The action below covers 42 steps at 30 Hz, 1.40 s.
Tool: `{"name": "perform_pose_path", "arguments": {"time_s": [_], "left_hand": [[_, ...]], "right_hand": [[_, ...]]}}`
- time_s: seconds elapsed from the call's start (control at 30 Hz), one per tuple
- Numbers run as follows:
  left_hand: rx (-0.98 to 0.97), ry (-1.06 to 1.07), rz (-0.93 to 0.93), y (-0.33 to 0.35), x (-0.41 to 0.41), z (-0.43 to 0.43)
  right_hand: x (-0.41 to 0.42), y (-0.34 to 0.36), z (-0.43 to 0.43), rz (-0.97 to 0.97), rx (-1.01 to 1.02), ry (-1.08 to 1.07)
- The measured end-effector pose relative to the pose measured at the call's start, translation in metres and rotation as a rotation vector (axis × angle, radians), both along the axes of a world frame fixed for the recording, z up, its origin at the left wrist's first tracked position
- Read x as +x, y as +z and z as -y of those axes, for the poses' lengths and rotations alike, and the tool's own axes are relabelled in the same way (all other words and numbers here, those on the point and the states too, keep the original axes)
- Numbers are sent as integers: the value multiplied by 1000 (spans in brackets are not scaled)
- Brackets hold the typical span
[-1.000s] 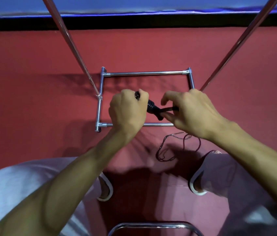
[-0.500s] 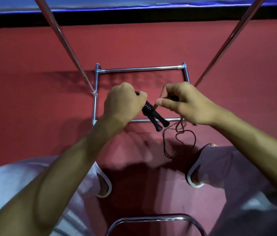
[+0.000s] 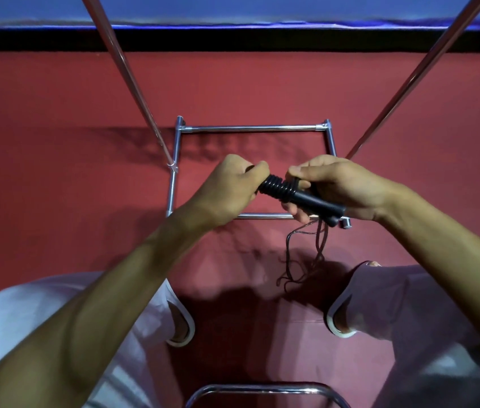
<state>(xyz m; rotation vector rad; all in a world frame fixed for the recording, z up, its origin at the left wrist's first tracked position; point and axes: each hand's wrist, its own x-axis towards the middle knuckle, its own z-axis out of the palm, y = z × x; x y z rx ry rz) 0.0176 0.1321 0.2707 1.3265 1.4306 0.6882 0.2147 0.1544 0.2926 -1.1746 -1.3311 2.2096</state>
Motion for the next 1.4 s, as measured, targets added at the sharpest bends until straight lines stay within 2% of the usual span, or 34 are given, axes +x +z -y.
{"name": "perform_pose_path", "arguments": {"time_s": [0.1,0.2,0.33,0.43,0.53,0.6,0.67,0.8,1.03,1.1,1.23,1.3,1.4], "left_hand": [[210,-24,-169,2,3,6],[273,2,-205,-4,7,10],[330,42,-152,-6,8,13],[334,54,-112,-5,11,18],[239,92,40,-7,11,20],[195,98,93,-6,8,19],[223,70,96,-3,8,21],[329,13,-35,2,11,29],[171,19,189,5,9,23],[172,12,204,6,9,21],[278,0,100,7,10,21],[232,24,166,8,11,22],[40,128,411,15,15,22]], "right_hand": [[0,-6,0,-15,25,-44],[-1,-18,-2,-7,113,-62],[-3,-21,-4,-53,191,-83],[0,-18,-7,62,303,-35],[5,-9,-8,195,404,52],[3,-3,-8,192,432,61],[1,-2,-7,163,404,40],[5,1,-6,137,275,36],[2,2,-8,45,27,93],[4,3,-9,56,35,87],[4,3,-9,103,174,44],[3,3,-7,75,135,58],[1,1,-11,-24,-14,128]]}}
